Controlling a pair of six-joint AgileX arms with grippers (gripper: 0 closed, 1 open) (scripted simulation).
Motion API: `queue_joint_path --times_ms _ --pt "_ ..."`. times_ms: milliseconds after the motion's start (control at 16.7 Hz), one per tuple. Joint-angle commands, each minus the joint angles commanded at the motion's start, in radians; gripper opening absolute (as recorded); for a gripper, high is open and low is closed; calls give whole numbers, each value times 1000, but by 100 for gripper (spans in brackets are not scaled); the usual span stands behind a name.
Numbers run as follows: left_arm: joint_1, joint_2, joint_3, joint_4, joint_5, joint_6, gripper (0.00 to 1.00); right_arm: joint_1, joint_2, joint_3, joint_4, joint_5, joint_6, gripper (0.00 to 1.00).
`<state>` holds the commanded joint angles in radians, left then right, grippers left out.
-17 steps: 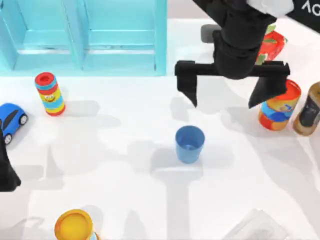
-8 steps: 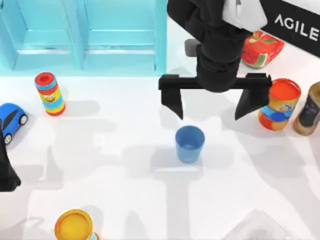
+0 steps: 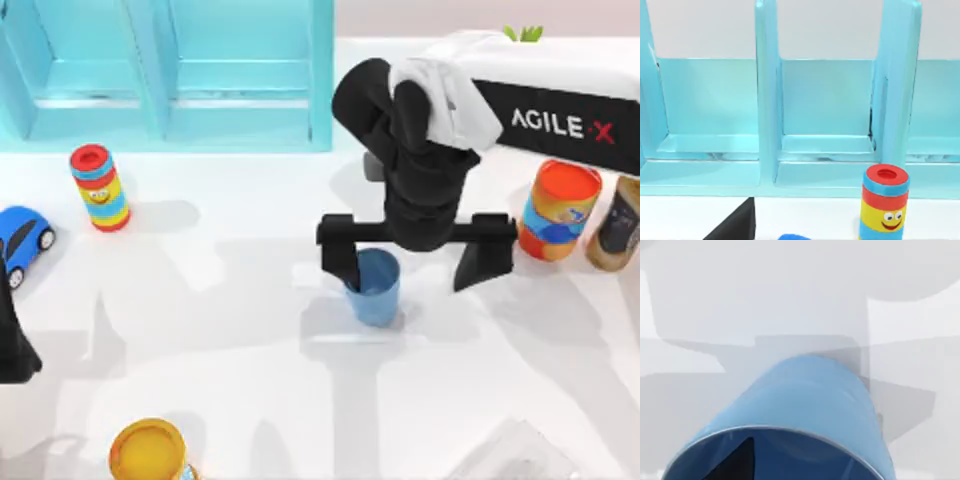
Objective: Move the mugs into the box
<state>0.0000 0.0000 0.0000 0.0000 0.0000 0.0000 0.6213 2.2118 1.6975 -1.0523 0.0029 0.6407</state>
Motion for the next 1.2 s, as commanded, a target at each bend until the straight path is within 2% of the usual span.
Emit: queue_joint_path --times_ms 300,1080,1200 --pt "0 0 0 0 0 0 100 1 5 -25 26 0 1 100" --pt "0 0 0 0 0 0 100 1 5 -25 26 0 1 2" --pt "0 0 0 0 0 0 100 1 5 -25 26 0 1 0"
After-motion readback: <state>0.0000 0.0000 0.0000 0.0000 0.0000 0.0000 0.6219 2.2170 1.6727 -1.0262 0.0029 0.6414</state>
